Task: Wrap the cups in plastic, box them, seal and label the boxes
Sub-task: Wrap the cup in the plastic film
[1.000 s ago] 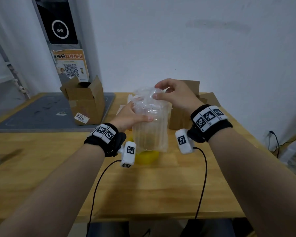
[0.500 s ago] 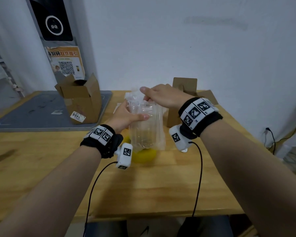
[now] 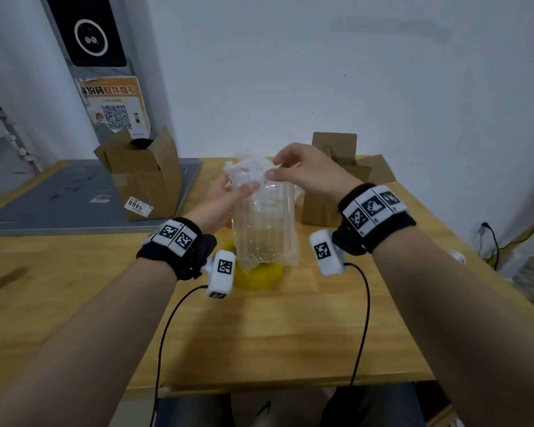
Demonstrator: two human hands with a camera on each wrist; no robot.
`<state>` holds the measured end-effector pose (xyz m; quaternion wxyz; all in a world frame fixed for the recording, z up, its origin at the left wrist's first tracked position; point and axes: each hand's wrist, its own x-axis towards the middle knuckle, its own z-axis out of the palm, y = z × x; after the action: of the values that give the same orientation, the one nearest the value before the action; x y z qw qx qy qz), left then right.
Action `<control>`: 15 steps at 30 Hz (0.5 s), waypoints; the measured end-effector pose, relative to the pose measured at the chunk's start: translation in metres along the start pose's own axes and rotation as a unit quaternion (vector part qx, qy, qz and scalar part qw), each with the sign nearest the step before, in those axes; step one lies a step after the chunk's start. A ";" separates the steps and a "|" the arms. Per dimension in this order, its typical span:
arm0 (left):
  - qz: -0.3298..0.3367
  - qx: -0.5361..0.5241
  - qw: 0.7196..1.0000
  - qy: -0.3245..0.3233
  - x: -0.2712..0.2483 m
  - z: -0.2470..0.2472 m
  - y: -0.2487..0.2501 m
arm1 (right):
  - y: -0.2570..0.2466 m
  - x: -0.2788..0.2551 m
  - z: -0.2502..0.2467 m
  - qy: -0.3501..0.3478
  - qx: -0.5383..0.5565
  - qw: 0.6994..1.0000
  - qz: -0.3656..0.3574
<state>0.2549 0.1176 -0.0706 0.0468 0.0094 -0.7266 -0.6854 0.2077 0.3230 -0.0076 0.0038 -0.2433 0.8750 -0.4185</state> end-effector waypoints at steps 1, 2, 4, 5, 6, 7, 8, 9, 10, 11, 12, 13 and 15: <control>-0.009 -0.019 1.000 0.002 -0.001 0.000 0.001 | 0.006 -0.004 0.001 0.032 0.029 0.999 0.021; -0.015 -0.031 0.999 0.003 -0.001 0.001 0.001 | 0.010 -0.008 0.002 0.044 0.062 0.995 0.057; -0.023 -0.051 0.998 -0.004 -0.003 0.004 0.006 | 0.016 -0.013 0.005 0.025 0.152 0.981 0.120; -0.031 -0.065 0.997 -0.014 -0.004 0.005 0.007 | 0.018 -0.015 0.007 0.017 0.180 0.975 0.127; -0.042 -0.082 0.995 -0.025 -0.004 0.006 0.009 | 0.019 -0.014 0.008 0.019 0.191 0.974 0.123; -0.055 -0.103 0.993 -0.031 -0.004 0.006 0.011 | 0.019 -0.014 0.009 0.024 0.195 0.973 0.118; -0.068 -0.121 0.990 -0.030 -0.005 0.007 0.013 | 0.019 -0.014 0.009 0.030 0.199 0.973 0.115; -0.080 -0.136 0.987 -0.025 -0.004 0.007 0.014 | 0.018 -0.014 0.010 0.033 0.203 0.972 0.114; -0.086 -0.135 0.987 -0.008 -0.004 0.009 0.017 | 0.018 -0.013 0.010 0.036 0.205 0.972 0.113; -0.085 -0.116 0.989 0.012 -0.002 0.011 0.019 | 0.019 -0.013 0.010 0.038 0.207 0.971 0.113; -0.085 -0.086 0.992 0.031 -0.001 0.013 0.022 | 0.019 -0.013 0.009 0.038 0.205 0.972 0.113; -0.088 -0.061 0.993 0.042 0.001 0.014 0.024 | 0.019 -0.013 0.009 0.036 0.196 0.974 0.111; -0.092 -0.021 0.995 0.042 0.002 0.015 0.026 | 0.019 -0.013 0.009 0.022 0.162 0.982 0.094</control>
<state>0.2527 0.1336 -0.0452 0.0142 0.1048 -0.7055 -0.7008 0.2127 0.3320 -0.0299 0.0634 -0.1470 0.8144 -0.5578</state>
